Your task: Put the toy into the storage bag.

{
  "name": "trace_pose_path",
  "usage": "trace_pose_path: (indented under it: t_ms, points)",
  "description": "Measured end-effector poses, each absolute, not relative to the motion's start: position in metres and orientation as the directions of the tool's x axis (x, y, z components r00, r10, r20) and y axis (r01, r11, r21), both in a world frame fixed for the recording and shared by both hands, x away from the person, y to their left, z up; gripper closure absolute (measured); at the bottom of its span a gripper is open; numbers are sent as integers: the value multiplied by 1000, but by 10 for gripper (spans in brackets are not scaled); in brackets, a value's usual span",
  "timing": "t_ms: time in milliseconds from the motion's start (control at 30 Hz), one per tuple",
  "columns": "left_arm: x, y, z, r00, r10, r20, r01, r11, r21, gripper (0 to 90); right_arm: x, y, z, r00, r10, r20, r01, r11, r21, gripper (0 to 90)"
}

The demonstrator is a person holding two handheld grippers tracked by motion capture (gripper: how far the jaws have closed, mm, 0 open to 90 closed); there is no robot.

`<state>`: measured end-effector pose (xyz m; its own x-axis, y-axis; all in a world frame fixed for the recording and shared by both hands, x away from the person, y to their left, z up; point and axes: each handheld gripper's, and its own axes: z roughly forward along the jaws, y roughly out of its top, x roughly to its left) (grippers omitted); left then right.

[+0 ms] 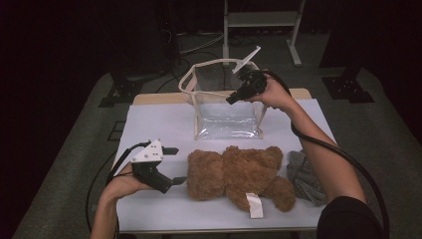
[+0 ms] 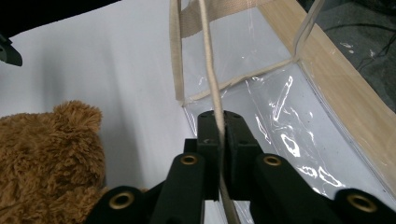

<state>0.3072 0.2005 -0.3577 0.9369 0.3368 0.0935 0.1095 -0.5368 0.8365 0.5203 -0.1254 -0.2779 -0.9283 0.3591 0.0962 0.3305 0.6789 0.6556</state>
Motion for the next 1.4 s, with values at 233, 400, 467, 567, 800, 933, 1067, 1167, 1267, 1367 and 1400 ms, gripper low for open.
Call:
trace_pose_path:
  t_ms: [233,400,467,567,800,933,1067,1167,1267,1367,1400]
  points:
    - [306,204,-354,932,348,100,104,-521,847,77,509,-125,-279,-928,362,87,327,681,655,865]
    - [305,206,-352,930,354,103,104,-519,848,77,498,-125,-279,-933,348,90,318,683,658,865]
    - [305,207,-351,929,354,105,102,-519,849,77,493,-126,-279,-933,346,96,320,679,660,865]
    - [305,208,-351,929,354,105,101,-518,850,77,484,-127,-279,-936,338,95,313,681,662,865]
    - [304,207,-350,929,354,106,99,-515,851,77,462,-132,-279,-938,331,102,311,676,668,866]
    - [304,206,-350,931,348,108,96,-521,848,77,452,-134,-278,-938,330,109,315,672,670,866]
    - [304,206,-350,932,347,110,93,-521,848,77,444,-134,-277,-939,326,110,312,673,670,866]
    - [303,206,-350,932,346,110,92,-520,849,77,442,-134,-277,-941,320,108,307,678,668,866]
    - [303,205,-349,931,346,112,90,-517,851,77,437,-133,-278,-943,316,108,305,681,666,866]
    - [303,206,-348,931,347,113,90,-518,851,77,434,-131,-279,-942,315,114,308,680,665,866]
    - [303,206,-348,931,347,113,89,-517,852,77,433,-131,-279,-943,314,113,307,681,665,866]
